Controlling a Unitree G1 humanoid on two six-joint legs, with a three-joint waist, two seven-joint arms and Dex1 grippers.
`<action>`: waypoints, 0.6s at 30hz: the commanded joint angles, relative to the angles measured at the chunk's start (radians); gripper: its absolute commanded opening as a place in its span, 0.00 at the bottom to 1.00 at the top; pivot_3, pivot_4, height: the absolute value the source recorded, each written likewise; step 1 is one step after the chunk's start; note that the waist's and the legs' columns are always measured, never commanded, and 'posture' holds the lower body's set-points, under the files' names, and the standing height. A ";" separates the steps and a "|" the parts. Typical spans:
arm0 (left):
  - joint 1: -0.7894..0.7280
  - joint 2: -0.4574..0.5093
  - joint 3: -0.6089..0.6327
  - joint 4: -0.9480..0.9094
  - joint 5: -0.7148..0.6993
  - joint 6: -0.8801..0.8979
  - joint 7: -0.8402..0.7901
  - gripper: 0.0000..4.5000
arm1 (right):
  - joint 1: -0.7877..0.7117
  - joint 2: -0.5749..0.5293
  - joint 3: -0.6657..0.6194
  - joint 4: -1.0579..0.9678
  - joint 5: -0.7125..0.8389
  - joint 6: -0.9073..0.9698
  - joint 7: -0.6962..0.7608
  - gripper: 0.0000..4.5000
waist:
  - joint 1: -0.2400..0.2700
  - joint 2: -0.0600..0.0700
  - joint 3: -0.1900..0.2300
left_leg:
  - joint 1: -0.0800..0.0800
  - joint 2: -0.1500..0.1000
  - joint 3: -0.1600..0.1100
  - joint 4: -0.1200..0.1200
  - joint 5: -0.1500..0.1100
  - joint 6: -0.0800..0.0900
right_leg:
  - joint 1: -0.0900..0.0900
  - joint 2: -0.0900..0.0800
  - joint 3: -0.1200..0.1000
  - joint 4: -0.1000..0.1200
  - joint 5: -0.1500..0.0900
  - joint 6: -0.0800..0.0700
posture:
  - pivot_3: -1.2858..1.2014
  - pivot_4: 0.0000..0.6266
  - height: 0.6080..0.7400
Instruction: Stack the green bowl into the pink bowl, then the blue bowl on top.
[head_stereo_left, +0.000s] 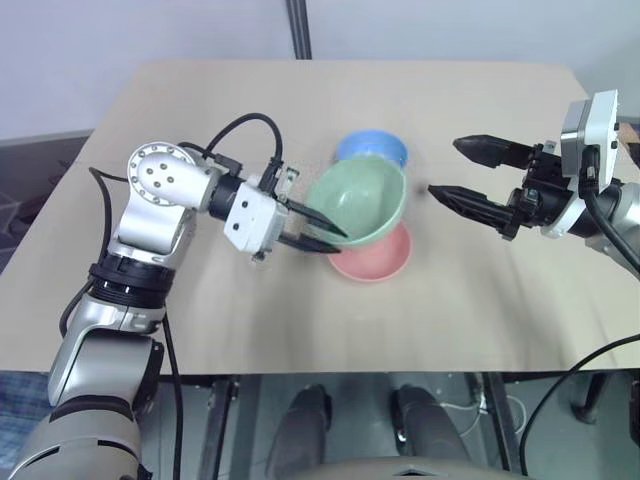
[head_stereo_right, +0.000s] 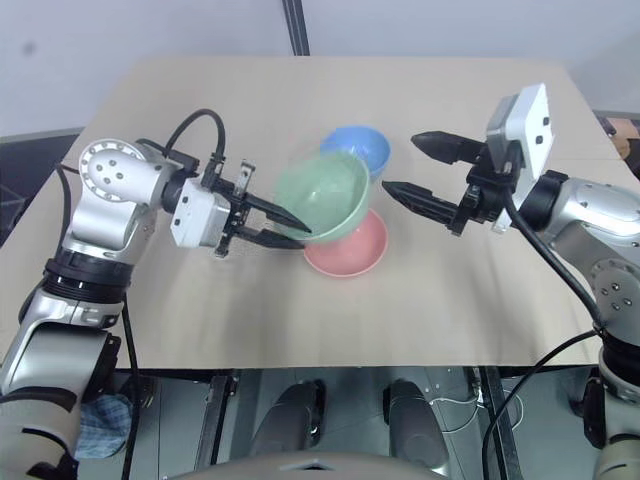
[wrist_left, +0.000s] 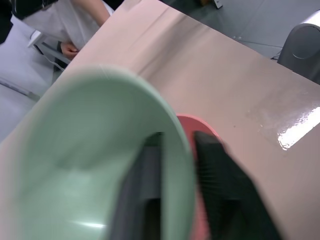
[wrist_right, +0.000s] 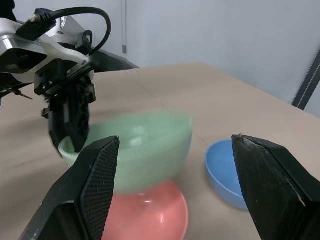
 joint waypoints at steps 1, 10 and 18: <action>-0.007 -0.032 0.046 0.005 -0.033 -0.054 0.000 0.70 | -0.015 -0.012 -0.014 -0.020 0.006 -0.019 0.000 0.84 | 0.000 0.000 0.000 | 0.000 0.000 0.000 0.000 0.000 0.000 | 0.000 0.000 0.000 0.000 0.000 0.000 | 0.52 0.24 1.00; -0.007 -0.065 0.113 0.013 -0.066 0.015 0.066 0.92 | -0.028 -0.007 0.006 -0.007 0.001 -0.023 0.009 0.84 | -0.002 0.000 0.000 | 0.000 0.000 0.000 0.000 0.000 0.000 | 0.000 0.000 0.000 0.000 0.000 0.000 | 0.52 0.24 1.00; 0.016 -0.035 0.273 0.027 -0.120 0.394 0.357 0.92 | -0.041 -0.007 0.034 0.020 -0.024 -0.031 0.017 0.84 | -0.004 0.000 0.000 | 0.000 0.000 0.000 0.001 0.000 0.000 | 0.000 0.000 0.000 0.001 0.000 0.000 | 0.52 0.24 1.00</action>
